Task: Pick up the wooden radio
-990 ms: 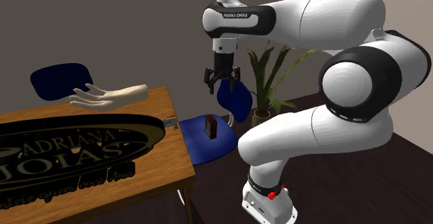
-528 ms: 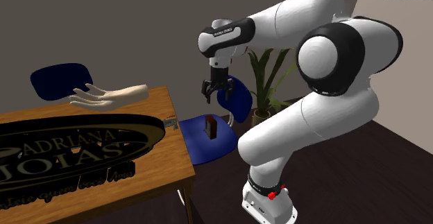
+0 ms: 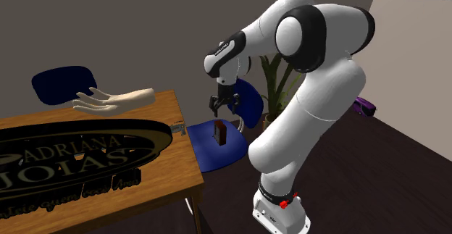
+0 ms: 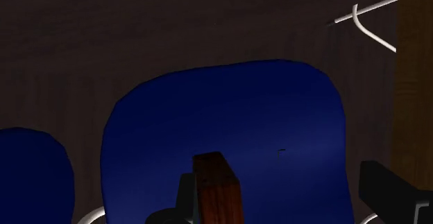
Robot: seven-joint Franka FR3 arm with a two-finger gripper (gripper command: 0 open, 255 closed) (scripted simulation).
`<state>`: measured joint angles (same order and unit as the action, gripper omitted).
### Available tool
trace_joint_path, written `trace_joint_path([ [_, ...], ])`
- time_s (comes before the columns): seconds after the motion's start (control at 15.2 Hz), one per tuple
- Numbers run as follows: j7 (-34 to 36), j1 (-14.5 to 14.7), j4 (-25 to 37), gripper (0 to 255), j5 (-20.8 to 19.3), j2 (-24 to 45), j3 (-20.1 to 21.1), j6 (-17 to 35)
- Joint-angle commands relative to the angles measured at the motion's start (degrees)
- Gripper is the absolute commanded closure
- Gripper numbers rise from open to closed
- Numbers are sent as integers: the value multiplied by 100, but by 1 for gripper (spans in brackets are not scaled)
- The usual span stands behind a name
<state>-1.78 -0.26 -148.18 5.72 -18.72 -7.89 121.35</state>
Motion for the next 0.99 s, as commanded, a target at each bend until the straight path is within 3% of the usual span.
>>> trace_joint_path([
  [0.0,-143,22,131,0,78,536,-60,420],
  [0.46,-684,59,724,0,545,2239,-150,1528],
  [0.92,-899,42,720,0,785,2734,-96,2005],
])
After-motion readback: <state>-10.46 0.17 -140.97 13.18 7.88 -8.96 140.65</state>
